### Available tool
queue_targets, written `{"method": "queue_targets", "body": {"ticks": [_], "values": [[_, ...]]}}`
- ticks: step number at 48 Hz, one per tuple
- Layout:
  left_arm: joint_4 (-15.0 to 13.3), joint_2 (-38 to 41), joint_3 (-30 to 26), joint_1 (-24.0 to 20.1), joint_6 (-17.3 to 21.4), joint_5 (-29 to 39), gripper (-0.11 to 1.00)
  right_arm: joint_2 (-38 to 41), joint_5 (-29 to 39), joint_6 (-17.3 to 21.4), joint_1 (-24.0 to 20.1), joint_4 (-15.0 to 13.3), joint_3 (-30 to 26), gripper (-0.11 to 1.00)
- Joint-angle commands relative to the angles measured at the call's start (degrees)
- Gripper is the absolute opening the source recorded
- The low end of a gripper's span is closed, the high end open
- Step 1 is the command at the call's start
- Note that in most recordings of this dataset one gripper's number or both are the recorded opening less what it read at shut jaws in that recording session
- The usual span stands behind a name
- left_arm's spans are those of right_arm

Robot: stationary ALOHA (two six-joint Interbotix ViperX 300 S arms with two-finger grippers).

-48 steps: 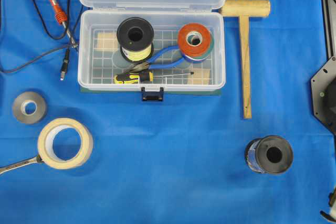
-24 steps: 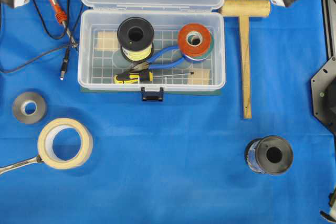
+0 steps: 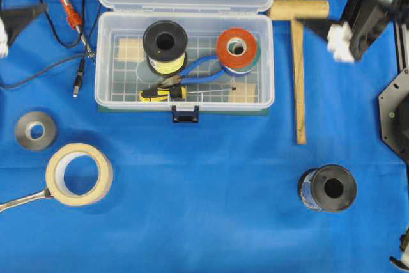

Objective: Open the tool box with both arms.

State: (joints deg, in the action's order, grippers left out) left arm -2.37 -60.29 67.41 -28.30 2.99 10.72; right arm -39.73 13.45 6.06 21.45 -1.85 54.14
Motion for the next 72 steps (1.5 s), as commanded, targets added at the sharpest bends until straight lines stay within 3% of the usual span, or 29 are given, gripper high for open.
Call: {"method": "queue_targets", "body": {"ticks": [1,13,24,55,72], "values": [[-0.2,-0.9,0.0,5.1,-0.8,0.2,0.89,0.1,-0.1,0.3,-5.0,0.4,-0.5,0.86],[-0.2,-1.8,1.5,18.0,-1.4,0.0,0.89,0.4,-0.2,1.5,-17.4,0.4,0.2,0.86],[-0.2,-0.8,3.1,22.9,-1.2,-0.4,0.89,0.7,-0.4,1.8,-20.3,0.4,2.3,0.86],[-0.1,-6.1,9.5,23.6,-0.9,-3.7,0.89,-9.9,-9.6,3.0,-20.2,1.8,17.7,0.86],[-0.1,-6.7,9.8,23.6,-0.9,-3.9,0.89,-10.5,-12.0,3.6,-20.2,1.8,19.9,0.86]]}}
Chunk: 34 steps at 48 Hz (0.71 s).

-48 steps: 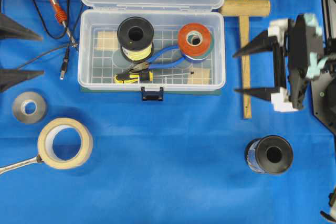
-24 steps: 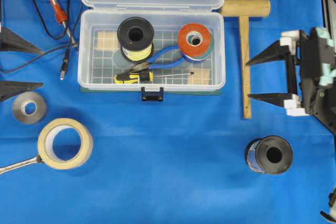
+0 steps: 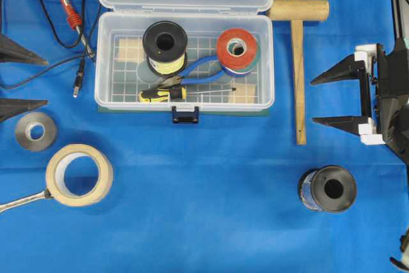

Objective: Open the tool box with both arms.

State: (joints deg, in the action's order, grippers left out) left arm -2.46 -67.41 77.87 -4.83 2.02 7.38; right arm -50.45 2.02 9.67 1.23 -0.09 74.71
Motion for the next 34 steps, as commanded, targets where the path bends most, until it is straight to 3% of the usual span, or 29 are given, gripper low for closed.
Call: {"method": "queue_targets", "body": {"ticks": [1,34], "values": [[0.0,0.4,-0.6,0.1,0.1,-0.5,0.89,0.4,-0.5,0.0,0.0,0.1,-0.7,0.86],[0.0,0.4,-0.6,0.1,0.0,-0.4,0.89,0.3,-0.3,0.1,0.6,0.1,-0.7,0.86]]}}
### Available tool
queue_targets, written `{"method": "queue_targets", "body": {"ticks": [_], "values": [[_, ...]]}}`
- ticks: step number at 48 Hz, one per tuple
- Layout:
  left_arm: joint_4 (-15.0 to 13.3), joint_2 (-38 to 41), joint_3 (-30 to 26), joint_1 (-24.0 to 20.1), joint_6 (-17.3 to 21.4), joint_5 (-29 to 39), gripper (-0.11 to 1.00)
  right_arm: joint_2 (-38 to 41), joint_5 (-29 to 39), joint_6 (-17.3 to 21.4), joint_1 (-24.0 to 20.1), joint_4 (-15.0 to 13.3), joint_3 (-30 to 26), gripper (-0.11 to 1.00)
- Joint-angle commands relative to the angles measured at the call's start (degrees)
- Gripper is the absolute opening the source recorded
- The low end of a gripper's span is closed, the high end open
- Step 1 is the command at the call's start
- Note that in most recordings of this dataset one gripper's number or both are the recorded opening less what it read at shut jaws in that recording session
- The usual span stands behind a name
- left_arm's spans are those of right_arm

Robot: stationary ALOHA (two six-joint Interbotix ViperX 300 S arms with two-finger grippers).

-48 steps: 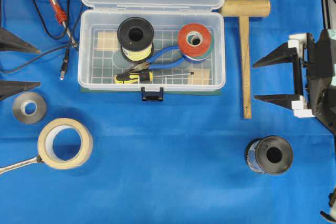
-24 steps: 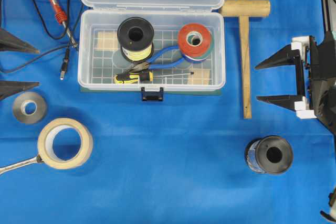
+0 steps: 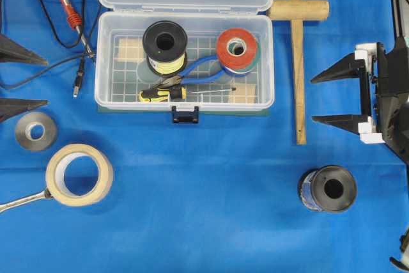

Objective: Open the tool box with both arms.

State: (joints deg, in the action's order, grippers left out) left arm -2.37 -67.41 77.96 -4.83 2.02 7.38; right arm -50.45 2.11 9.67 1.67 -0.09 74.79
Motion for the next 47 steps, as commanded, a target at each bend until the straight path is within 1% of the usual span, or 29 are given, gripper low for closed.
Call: {"method": "queue_targets", "body": {"ticks": [1,47], "values": [[-0.1,0.4,-0.7,0.1,0.0,-0.4,0.89,0.3,-0.4,0.1,0.2,0.2,-0.8,0.86],[-0.1,0.4,-0.6,0.1,0.0,-0.4,0.89,0.1,0.3,0.1,0.2,0.1,-0.9,0.86]]}}
